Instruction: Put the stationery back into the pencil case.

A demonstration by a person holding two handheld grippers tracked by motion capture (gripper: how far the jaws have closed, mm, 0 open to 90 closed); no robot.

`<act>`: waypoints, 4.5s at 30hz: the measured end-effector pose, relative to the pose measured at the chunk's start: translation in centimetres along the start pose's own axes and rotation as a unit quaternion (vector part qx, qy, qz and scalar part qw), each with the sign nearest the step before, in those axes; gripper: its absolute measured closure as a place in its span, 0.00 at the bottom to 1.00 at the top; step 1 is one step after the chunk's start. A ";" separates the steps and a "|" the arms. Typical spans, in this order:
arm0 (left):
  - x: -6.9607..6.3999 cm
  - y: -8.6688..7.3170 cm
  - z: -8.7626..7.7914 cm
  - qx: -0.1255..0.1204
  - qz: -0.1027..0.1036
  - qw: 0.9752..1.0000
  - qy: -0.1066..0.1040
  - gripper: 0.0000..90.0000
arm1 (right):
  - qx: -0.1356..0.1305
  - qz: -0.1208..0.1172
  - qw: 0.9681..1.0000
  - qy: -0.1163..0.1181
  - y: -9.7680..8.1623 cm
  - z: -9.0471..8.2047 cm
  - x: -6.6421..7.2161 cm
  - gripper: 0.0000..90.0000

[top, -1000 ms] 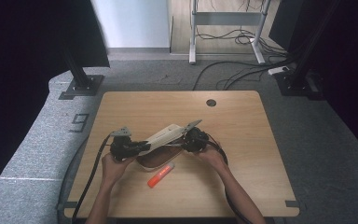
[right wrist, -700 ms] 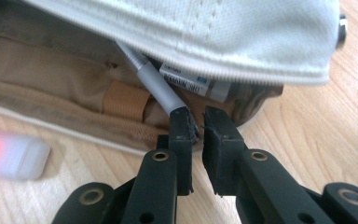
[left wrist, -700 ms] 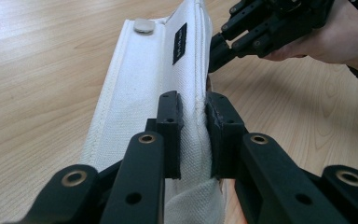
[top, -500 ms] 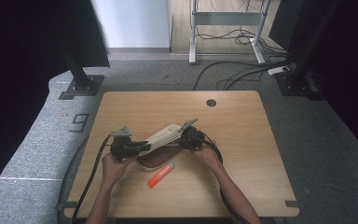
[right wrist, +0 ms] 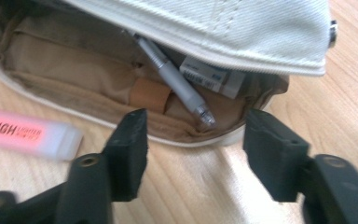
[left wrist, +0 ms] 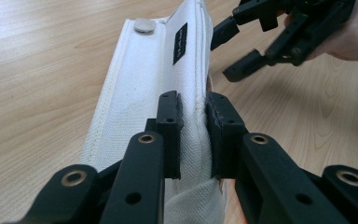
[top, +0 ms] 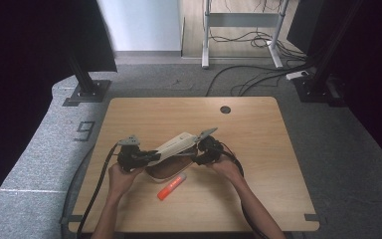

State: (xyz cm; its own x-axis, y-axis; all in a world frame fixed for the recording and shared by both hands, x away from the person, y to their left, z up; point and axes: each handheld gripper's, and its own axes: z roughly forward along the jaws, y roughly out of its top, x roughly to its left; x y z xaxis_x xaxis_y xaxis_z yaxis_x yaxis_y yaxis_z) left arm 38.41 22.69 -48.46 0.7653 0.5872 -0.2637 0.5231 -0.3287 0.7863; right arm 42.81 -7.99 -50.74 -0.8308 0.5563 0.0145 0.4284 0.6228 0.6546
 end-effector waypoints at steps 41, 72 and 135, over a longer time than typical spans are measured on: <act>-0.1 0.0 0.0 0.001 0.001 1.000 -0.003 0.85 | -0.015 -0.092 0.988 0.123 -0.8 1.1 7.5 0.29; -0.1 0.0 0.2 0.004 0.001 1.000 -0.004 0.84 | 0.023 -0.157 0.976 0.150 -2.6 1.2 8.7 0.72; -0.1 0.1 0.2 0.001 -0.002 1.000 -0.007 0.85 | 0.015 -0.137 0.989 0.061 2.6 3.7 5.7 0.72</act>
State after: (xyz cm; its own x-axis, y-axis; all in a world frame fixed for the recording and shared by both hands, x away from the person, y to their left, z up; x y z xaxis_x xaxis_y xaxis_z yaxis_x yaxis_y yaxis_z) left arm 38.38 22.47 -48.46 0.7681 0.5782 -0.2754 0.5271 -0.3267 0.7845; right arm 40.47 -1.20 -51.76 -0.9529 0.2954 -0.0689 0.1898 0.7578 0.6243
